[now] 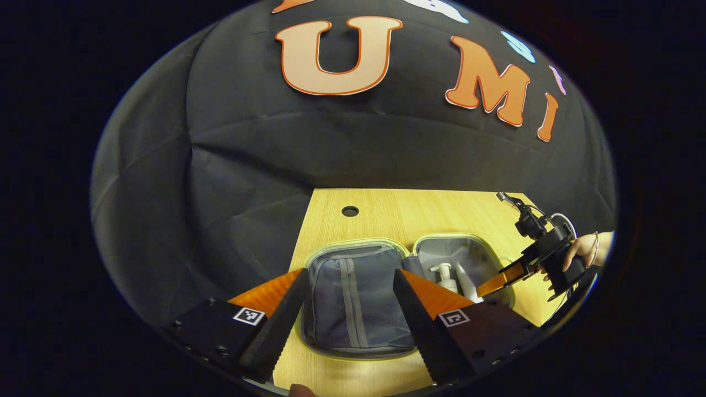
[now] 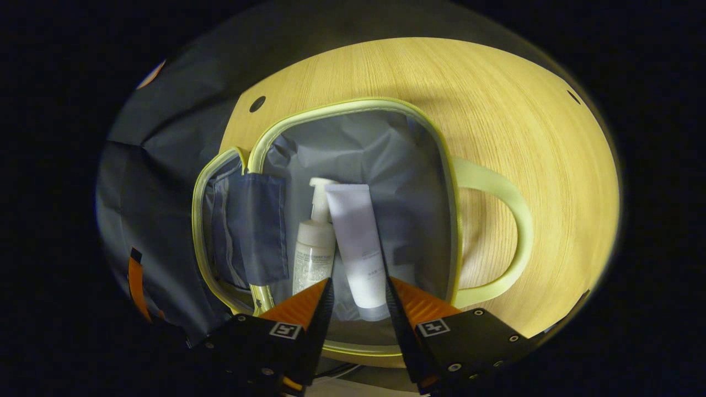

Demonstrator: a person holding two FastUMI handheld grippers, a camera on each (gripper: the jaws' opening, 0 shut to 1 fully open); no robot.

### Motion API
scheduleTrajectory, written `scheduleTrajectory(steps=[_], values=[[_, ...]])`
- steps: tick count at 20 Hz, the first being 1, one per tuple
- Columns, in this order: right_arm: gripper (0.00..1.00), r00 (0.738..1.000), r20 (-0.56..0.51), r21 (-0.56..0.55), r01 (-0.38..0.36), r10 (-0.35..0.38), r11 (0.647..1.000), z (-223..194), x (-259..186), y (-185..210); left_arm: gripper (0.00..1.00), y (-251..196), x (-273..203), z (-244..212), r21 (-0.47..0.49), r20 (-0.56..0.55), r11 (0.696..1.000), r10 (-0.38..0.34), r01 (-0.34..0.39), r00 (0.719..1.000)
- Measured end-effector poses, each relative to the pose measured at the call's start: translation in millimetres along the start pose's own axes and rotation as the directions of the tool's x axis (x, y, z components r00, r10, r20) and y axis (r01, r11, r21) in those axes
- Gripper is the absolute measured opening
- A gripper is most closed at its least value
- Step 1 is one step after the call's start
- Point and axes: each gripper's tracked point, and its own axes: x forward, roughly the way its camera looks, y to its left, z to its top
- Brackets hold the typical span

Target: First open the suitcase, pack the skin care products into it, and then close the suitcase.

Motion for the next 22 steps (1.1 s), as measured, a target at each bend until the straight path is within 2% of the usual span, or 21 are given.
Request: scheduleTrajectory(steps=[1,2,3,5,7,10,12,15,16,18,20,22], values=[[0.75,1.000,0.022,-0.007,-0.004,0.004,1.000,2.2,-5.0,-0.6,0.98,7.7,1.8,-1.2,-0.011,0.005,1.000,0.007,-0.007,1.000],[0.81,0.998,0.051,-0.021,-0.018,0.019,1.000,5.9,-10.4,1.8,0.98,15.9,6.9,-4.3,-0.026,0.013,1.000,0.018,-0.018,1.000],[0.92,0.996,0.085,-0.036,-0.031,0.034,0.999,9.0,-18.9,3.2,0.98,25.7,11.5,-7.4,-0.041,0.021,0.999,0.031,-0.031,0.999],[0.96,0.981,0.184,-0.072,-0.054,0.067,0.996,20.7,-40.2,5.9,0.98,51.9,27.7,-20.7,-0.066,0.041,0.996,0.070,-0.067,0.997],[0.95,0.945,0.311,-0.112,-0.073,0.105,0.991,39.2,-71.8,6.4,0.98,77.2,42.3,-32.3,-0.086,0.064,0.992,0.103,-0.097,0.993],[0.96,0.845,0.508,-0.162,-0.101,0.171,0.982,64.5,-127.4,7.4,0.98,105.6,33.2,-33.0,-0.100,0.105,0.986,0.143,-0.133,0.984],[0.95,0.779,0.603,-0.163,-0.090,0.171,0.983,73.4,-159.2,-1.8,0.98,125.3,31.7,-40.6,-0.103,0.101,0.985,0.148,-0.137,0.984],[0.95,0.693,0.708,-0.146,-0.038,0.132,0.989,80.3,-211.8,-29.7,0.98,141.3,45.9,-70.6,-0.190,0.059,0.981,0.052,-0.040,0.997],[0.95,0.675,0.728,-0.136,-0.028,0.119,0.990,77.9,-228.4,-39.2,0.98,145.7,54.7,-86.1,-0.246,0.028,0.969,0.020,-0.012,0.999],[0.95,0.637,0.766,-0.111,-0.004,0.087,0.994,74.4,-257.1,-57.9,0.98,155.7,77.6,-113.6,-0.374,-0.015,0.927,-0.013,0.006,1.000],[0.95,0.612,0.790,-0.072,0.024,0.042,0.997,69.9,-276.0,-80.0,0.98,161.6,89.2,-132.2,-0.498,-0.019,0.866,-0.058,0.041,0.998],[0.95,0.603,0.798,-0.034,0.030,0.009,0.999,65.0,-284.5,-95.3,0.98,165.0,98.8,-150.8,-0.614,-0.026,0.785,-0.119,0.078,0.993]])
